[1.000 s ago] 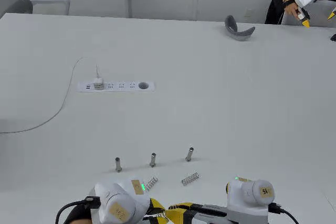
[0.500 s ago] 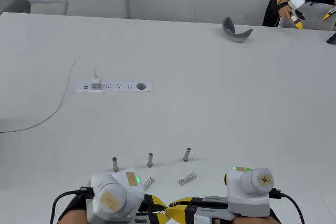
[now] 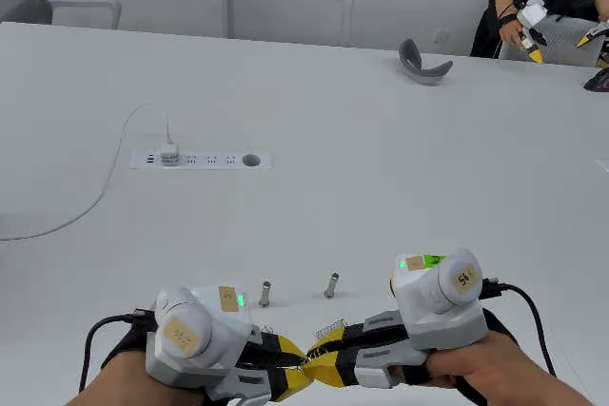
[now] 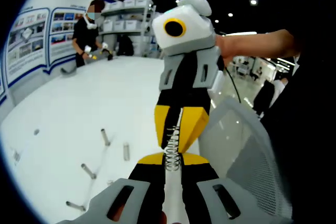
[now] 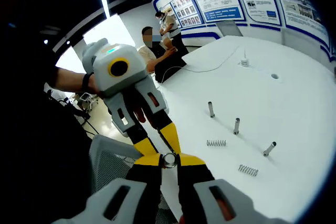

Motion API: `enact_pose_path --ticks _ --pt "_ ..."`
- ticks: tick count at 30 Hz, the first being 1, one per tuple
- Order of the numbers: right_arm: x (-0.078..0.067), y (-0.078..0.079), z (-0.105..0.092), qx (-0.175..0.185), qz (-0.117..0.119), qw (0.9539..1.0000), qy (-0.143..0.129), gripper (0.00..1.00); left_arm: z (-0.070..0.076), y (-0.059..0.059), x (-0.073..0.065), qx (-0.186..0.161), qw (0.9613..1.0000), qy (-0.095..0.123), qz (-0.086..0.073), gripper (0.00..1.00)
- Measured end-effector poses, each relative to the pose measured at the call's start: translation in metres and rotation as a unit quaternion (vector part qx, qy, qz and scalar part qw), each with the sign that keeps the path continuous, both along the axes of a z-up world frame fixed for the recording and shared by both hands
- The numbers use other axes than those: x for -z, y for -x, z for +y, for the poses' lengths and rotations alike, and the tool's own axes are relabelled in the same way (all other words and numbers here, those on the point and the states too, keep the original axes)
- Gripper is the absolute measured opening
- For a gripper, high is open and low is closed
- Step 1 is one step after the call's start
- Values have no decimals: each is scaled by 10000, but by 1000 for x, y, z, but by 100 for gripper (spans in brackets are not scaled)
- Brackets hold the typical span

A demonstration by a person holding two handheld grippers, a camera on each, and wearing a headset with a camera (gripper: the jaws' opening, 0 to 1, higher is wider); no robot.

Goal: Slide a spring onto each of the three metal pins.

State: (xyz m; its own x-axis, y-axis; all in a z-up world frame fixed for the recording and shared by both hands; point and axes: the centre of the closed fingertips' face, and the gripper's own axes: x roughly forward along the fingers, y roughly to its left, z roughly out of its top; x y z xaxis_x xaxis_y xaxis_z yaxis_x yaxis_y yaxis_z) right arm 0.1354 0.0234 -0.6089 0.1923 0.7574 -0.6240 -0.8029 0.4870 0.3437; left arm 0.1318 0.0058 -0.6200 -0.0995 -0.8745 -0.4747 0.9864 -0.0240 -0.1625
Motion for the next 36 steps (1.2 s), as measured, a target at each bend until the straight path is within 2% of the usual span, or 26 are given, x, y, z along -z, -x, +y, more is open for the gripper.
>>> enact_pose_path --ticks 2,6,19,25,30,33,36 --pt "1 3 1 -338 -59 9991 238 12 0 2 0 39 10000 13 7 10" --pt "-1 5 5 -740 -82 9966 358 12 0 6 -2 84 9999 54 60 10" --pt "-4 9 19 -1536 -315 9863 514 12 11 9 -4 178 9997 81 145 10" --pt "1 12 23 -1673 -267 9841 540 12 17 11 0 157 9997 38 188 10" --pt "4 15 25 -1750 -335 9820 625 12 21 11 2 17 9996 72 272 10" --pt "6 13 26 -1690 -331 9831 618 12 23 10 5 -76 9995 96 302 10" --pt "8 12 28 -1630 -353 9842 592 12 27 9 7 -175 9996 92 223 11"
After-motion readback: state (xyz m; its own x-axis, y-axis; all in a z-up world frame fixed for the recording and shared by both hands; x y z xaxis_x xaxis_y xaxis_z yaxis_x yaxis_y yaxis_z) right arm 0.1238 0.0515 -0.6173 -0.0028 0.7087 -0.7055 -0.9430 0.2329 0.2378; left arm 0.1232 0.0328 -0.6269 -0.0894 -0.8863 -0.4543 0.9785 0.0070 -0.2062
